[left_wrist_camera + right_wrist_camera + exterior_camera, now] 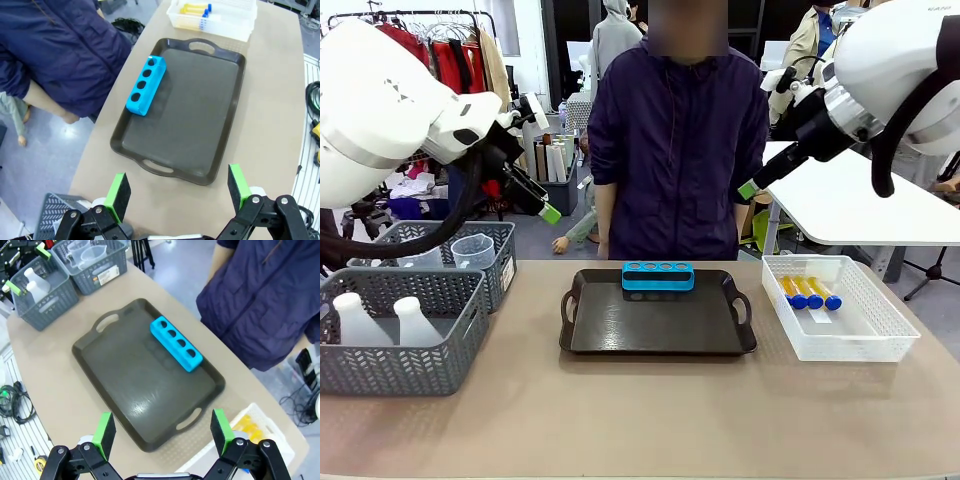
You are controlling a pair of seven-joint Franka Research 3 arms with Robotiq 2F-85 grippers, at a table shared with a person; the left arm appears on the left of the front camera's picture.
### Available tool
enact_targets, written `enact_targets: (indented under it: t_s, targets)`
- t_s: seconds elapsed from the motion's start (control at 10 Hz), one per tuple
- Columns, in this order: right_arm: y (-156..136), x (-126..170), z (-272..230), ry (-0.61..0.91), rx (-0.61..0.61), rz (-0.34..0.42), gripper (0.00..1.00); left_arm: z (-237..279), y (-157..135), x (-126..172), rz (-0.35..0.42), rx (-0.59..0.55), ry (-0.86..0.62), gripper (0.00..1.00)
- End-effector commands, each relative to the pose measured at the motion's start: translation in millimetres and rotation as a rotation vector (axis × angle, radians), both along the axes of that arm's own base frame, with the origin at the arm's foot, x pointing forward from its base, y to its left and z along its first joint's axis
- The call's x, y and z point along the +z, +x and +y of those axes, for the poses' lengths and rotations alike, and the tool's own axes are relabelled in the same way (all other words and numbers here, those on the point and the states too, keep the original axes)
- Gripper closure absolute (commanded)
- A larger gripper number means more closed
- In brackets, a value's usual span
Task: Prepare the laboratory tools.
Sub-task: Pick up one Large Measuring Cup and place it on the Handle tray.
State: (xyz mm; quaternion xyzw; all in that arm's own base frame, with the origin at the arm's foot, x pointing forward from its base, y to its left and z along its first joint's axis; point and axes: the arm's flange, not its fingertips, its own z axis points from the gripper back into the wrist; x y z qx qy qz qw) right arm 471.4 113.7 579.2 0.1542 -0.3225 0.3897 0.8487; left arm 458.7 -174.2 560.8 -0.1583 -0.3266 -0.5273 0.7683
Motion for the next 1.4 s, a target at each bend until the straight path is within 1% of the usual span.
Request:
enact_targets:
  t_s: [0.0,0.4,0.6,0.7,0.8,1.3]
  targets:
    - [1.9,-5.2,-11.3,-0.016,0.019,-0.016,0.0,0.7,6.4,0.4,0.002,-0.017,-0.024,0.0]
    - [3.3,-27.5,-27.8,-0.003,0.013,0.03,0.0,5.1,7.7,15.4,-0.031,-0.002,-0.008,0.0]
    - [0.8,-27.4,-30.1,-0.003,-0.002,0.023,0.0,7.2,8.2,20.0,-0.041,0.008,-0.017,0.0]
    - [-0.7,-26.8,-27.9,-0.003,0.003,-0.008,0.0,3.8,8.3,19.2,-0.03,-0.004,-0.011,0.0]
    - [4.2,-27.8,-26.0,-0.026,-0.025,0.044,0.0,5.0,7.6,17.8,-0.034,0.017,-0.007,0.0]
    - [4.2,-27.8,-26.0,-0.026,-0.025,0.044,0.0,5.0,7.6,17.8,-0.034,0.017,-0.007,0.0]
